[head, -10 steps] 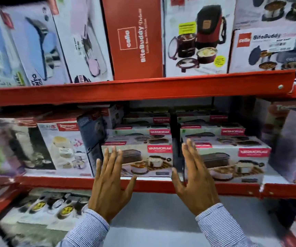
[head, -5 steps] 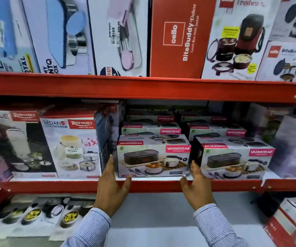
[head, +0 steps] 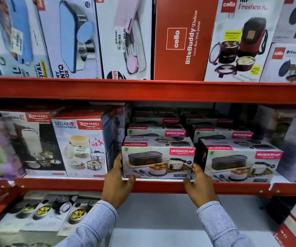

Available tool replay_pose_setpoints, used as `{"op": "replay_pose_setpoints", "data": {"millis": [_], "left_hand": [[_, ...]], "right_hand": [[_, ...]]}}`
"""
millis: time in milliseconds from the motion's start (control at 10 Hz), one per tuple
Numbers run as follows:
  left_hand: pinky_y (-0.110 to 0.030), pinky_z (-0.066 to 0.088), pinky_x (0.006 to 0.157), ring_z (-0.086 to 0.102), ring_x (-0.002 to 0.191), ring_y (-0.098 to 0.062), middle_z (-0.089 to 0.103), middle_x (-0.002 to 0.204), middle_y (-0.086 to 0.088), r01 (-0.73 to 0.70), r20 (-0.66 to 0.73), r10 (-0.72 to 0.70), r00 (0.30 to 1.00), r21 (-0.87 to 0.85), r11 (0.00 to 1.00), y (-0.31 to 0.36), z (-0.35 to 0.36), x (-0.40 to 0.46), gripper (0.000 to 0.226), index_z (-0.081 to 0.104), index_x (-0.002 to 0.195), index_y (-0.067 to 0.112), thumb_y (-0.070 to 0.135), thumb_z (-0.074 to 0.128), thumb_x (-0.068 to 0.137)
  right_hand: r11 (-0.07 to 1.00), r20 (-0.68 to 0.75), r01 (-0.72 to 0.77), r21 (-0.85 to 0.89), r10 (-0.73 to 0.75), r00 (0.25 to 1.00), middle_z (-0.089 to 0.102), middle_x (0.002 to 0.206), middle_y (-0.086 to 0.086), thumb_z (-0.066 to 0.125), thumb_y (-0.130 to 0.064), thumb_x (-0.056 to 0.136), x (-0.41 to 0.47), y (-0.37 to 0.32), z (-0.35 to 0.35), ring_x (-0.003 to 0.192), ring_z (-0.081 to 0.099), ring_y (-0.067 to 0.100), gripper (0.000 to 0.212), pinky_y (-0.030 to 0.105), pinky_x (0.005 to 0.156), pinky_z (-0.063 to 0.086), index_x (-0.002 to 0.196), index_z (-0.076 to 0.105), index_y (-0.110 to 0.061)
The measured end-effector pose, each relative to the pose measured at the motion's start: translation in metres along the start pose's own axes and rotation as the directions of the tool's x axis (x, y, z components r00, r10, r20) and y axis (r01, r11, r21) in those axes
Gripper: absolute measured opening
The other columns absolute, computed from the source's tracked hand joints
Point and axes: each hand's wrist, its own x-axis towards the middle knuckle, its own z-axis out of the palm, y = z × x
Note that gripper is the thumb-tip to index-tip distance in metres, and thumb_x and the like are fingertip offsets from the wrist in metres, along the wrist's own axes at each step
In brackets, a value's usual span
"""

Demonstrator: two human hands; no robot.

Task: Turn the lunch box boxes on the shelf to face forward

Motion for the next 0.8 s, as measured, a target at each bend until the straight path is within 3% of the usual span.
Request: {"op": "replay_pose_setpoints", "data": {"millis": [100,500,700,800], "left_hand": [[-0.044,0.058,0.093,0.070,0.107,-0.029,0.070,0.128,-0.009,-0.011,-0.006,0.011,1.000,0.005,1.000,0.001,0.000,-0.003,0.085,0.026,0.152,0.018,0.020,0.073,0.082],[-0.039,0.050,0.103,0.063,0.120,-0.028,0.063,0.138,-0.010,0.014,0.010,-0.014,1.000,0.004,1.000,0.001,-0.001,-0.010,0.085,0.023,0.154,0.017,0.026,0.072,0.085],[-0.035,0.047,0.102,0.066,0.116,-0.026,0.065,0.135,-0.007,-0.006,-0.015,0.006,1.000,0.025,1.000,0.003,-0.004,-0.015,0.086,0.021,0.154,0.021,0.026,0.072,0.085],[-0.043,0.041,0.113,0.052,0.134,-0.027,0.049,0.151,-0.009,-0.116,-0.106,0.124,0.987,0.078,0.990,0.010,-0.007,-0.017,0.084,0.020,0.154,0.022,0.028,0.069,0.086]], "right_hand": [[1.000,-0.010,-0.004,-0.014,0.004,1.000,0.065,0.127,0.015,0.063,-0.015,0.087,-0.003,0.000,-0.002,0.115,0.062,0.030,0.060,0.033,0.097,0.048,0.142,0.040,-0.009],[1.000,-0.028,-0.007,-0.010,0.007,1.000,0.068,0.121,0.012,0.065,-0.020,0.087,-0.016,0.000,-0.007,0.107,0.067,0.028,0.061,0.034,0.089,0.054,0.142,0.041,-0.012],[1.000,-0.024,0.011,-0.022,-0.012,1.000,0.069,0.119,0.014,0.063,-0.021,0.089,-0.023,-0.002,-0.012,0.104,0.067,0.028,0.063,0.030,0.085,0.053,0.145,0.037,-0.013],[0.994,-0.150,0.103,-0.032,-0.107,0.983,0.069,0.119,0.013,0.060,-0.026,0.089,-0.030,-0.009,-0.020,0.101,0.067,0.026,0.062,0.026,0.085,0.051,0.146,0.036,-0.016]]}}
